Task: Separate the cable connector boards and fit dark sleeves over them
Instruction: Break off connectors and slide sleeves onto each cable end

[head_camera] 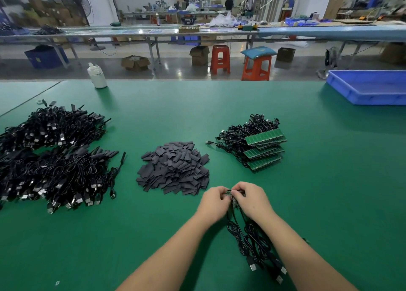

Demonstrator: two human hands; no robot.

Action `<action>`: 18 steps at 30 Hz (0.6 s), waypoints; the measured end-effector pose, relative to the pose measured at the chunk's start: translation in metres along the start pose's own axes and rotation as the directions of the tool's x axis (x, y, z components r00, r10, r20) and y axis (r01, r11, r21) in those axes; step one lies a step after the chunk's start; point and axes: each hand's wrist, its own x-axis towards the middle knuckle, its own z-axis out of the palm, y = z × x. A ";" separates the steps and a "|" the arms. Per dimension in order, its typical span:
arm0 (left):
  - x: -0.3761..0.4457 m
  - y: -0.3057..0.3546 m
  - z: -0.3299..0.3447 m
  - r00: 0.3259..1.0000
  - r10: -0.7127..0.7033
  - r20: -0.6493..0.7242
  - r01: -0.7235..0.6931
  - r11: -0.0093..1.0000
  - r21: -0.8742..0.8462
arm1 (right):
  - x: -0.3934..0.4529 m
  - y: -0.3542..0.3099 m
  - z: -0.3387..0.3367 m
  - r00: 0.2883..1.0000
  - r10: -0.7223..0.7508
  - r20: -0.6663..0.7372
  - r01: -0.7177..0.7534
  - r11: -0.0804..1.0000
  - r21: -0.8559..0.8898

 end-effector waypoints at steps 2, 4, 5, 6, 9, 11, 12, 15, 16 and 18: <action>-0.002 0.001 -0.001 1.000 0.017 -0.012 -0.016 0.999 0.041 | -0.001 0.000 -0.001 1.000 -0.012 0.008 0.012 1.000 -0.025; -0.004 0.001 0.000 0.999 0.031 -0.020 -0.029 0.995 0.092 | -0.001 -0.001 -0.001 1.000 -0.028 0.006 0.028 0.998 -0.056; -0.005 0.001 0.000 0.999 0.040 -0.028 -0.036 0.992 0.117 | -0.002 -0.002 -0.001 1.000 -0.031 0.003 0.031 0.997 -0.066; -0.005 0.002 0.001 0.998 0.046 -0.035 -0.041 0.990 0.138 | -0.002 -0.002 -0.001 0.999 -0.034 0.000 0.034 0.997 -0.074; -0.005 0.004 0.002 0.997 0.056 -0.050 -0.047 0.985 0.166 | -0.003 -0.003 -0.001 0.998 -0.064 -0.001 0.064 0.991 -0.120; -0.006 0.004 0.004 0.996 0.047 -0.076 -0.034 0.985 0.168 | -0.004 -0.003 -0.002 0.996 -0.087 0.000 0.086 0.985 -0.150; -0.006 0.005 0.005 0.995 0.038 -0.088 -0.022 0.985 0.171 | -0.005 -0.003 -0.002 0.996 -0.091 0.001 0.090 0.983 -0.160; -0.007 0.007 0.009 0.993 0.016 -0.118 0.006 0.983 0.184 | -0.004 -0.002 -0.003 0.996 -0.091 -0.009 0.087 0.978 -0.188; -0.007 0.008 0.010 0.992 0.010 -0.125 0.013 0.984 0.180 | -0.004 -0.002 -0.003 0.996 -0.089 -0.017 0.084 0.977 -0.197; -0.008 0.010 0.011 0.991 0.008 -0.137 0.017 0.983 0.181 | -0.004 -0.002 -0.003 0.996 -0.087 -0.033 0.078 0.973 -0.216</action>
